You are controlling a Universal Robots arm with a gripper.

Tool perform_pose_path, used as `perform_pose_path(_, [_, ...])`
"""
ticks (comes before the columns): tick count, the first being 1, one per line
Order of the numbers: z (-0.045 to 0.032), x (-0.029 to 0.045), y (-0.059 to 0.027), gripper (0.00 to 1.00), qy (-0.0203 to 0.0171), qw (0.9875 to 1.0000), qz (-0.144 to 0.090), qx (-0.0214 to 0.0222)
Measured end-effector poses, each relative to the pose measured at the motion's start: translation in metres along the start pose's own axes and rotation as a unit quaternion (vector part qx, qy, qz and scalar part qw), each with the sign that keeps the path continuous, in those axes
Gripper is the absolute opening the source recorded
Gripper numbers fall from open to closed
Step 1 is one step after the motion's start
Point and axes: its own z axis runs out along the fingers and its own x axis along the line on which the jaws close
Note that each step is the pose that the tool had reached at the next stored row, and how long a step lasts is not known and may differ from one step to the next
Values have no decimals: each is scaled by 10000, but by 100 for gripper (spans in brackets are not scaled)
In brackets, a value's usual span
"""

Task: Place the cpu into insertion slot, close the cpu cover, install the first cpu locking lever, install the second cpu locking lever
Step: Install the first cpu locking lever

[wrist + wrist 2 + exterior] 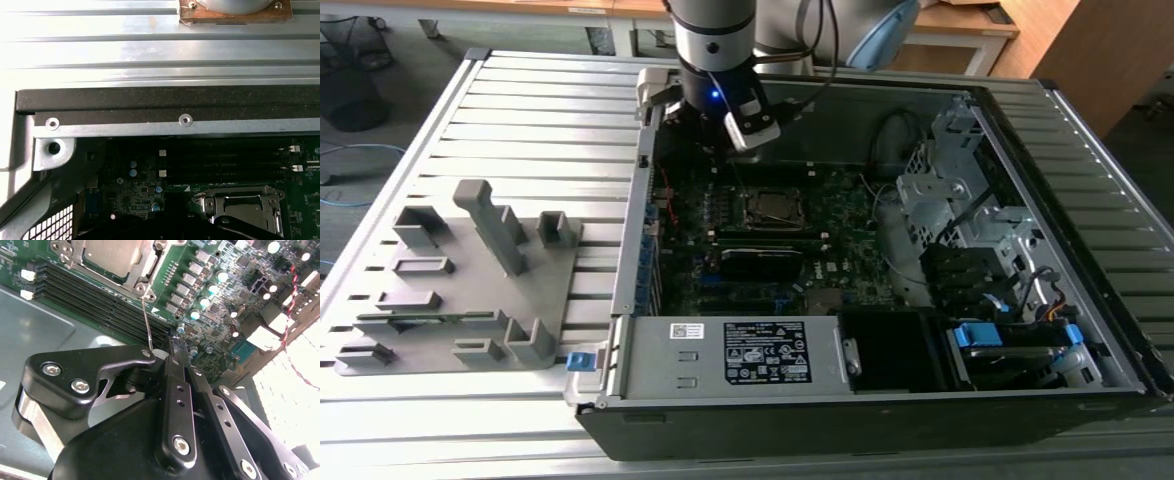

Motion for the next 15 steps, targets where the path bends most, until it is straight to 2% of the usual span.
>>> perform_pose_path(15, [17, -252, 9, 11, 0, 10000, 0, 0])
